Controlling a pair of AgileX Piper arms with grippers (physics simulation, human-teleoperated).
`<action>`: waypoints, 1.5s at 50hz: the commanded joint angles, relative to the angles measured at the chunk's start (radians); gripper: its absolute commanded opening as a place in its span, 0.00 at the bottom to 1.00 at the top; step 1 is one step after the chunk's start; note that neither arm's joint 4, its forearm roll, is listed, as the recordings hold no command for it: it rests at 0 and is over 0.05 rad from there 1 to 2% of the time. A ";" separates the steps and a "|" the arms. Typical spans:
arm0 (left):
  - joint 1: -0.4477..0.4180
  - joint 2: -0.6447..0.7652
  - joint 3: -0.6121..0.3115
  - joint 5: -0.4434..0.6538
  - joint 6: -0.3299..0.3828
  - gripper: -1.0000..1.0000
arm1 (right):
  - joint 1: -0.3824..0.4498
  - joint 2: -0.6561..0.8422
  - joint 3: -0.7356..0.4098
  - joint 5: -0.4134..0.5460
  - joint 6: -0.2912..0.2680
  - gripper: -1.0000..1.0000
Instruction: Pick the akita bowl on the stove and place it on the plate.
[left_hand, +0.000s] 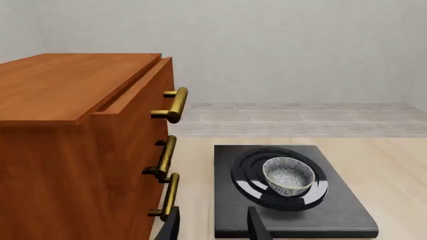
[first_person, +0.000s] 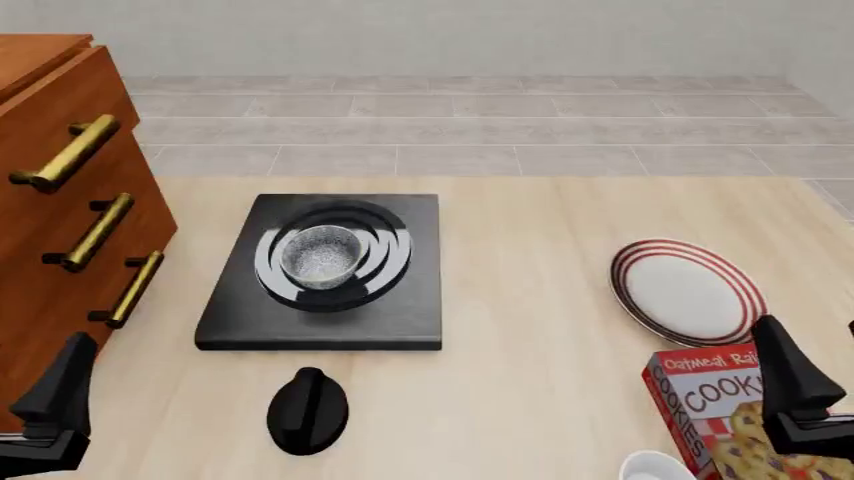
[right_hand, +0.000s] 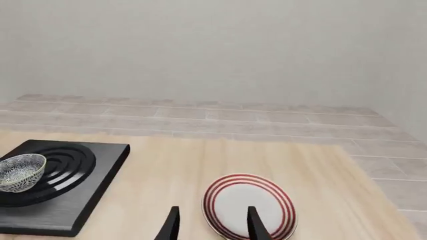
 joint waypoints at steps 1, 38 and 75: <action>0.000 0.000 0.000 0.000 0.000 1.00 | 0.056 0.173 -0.078 -0.071 -0.032 1.00; 0.000 0.000 0.000 0.000 0.000 1.00 | 0.345 0.700 -0.590 0.045 -0.070 1.00; 0.000 0.000 0.000 0.000 0.000 1.00 | 0.549 1.168 -1.004 0.310 -0.001 1.00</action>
